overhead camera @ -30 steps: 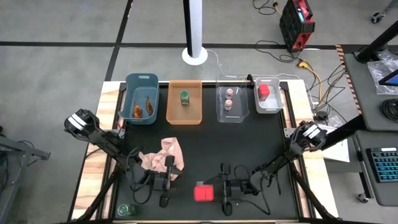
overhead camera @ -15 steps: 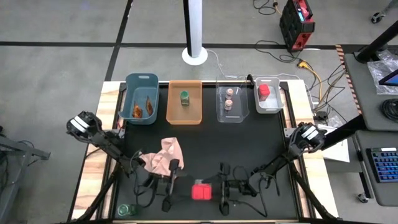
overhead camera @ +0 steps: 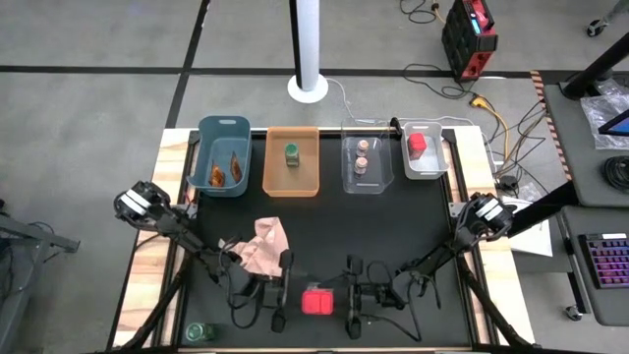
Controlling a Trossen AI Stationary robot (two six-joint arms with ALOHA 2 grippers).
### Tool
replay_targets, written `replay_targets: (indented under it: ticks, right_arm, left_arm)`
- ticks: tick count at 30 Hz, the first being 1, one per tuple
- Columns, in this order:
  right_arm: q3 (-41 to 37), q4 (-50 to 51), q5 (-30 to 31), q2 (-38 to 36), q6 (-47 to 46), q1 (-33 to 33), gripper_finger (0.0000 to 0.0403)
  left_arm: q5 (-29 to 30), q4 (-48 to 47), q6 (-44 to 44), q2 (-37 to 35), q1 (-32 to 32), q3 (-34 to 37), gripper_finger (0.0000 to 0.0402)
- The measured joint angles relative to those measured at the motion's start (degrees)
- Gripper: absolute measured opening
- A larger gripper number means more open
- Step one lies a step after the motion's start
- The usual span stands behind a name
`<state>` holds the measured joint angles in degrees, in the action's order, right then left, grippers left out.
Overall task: Sort spices by type
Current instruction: Put the red seasoning can into the white bin
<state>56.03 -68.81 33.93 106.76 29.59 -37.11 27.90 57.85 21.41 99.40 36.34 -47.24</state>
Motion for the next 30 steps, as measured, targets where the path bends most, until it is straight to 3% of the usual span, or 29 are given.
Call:
replay_targets:
  ticks: [3, 6, 10, 15, 18, 23, 27, 30]
  right_arm:
    - [-0.04, 0.57, 0.07, 0.00, -0.01, -0.12, 0.0187]
    - [-0.09, 0.57, 0.89, 0.02, 0.27, -0.14, 0.0187]
    - [-0.09, 0.76, 1.06, 0.02, -0.13, -0.13, 0.0192]
    - [-0.07, 2.76, 1.56, 0.00, -2.12, -0.33, 0.0269]
    - [0.05, 3.19, 7.05, -0.02, -1.20, -1.15, 0.0302]
    - [1.41, 4.03, 20.83, -0.59, 3.59, -3.89, 0.0325]
    - [4.98, 9.40, 29.83, -1.08, 7.99, -5.62, 0.0326]
    - [9.82, 20.54, 34.27, -1.84, 6.30, -6.78, 0.0322]
  left_arm:
    - [0.00, 0.02, -0.54, 0.17, 0.00, 0.02, 0.0255]
    - [0.66, -0.04, -1.11, 0.17, 0.04, 0.04, 0.0178]
    - [1.61, -0.35, -1.07, 0.17, 0.08, 0.07, 0.0171]
    - [3.81, -2.07, -0.96, 0.15, 0.55, 0.09, 0.0171]
    - [8.76, -3.46, 0.11, -0.06, 1.33, 0.07, 0.0171]
    - [21.94, -12.16, 0.11, -2.05, 3.31, 0.20, 0.0171]
    - [24.56, -19.77, -3.22, -4.32, 3.78, 0.18, 0.0171]
    - [26.19, -26.13, -6.81, -5.55, 3.87, 0.15, 0.0171]
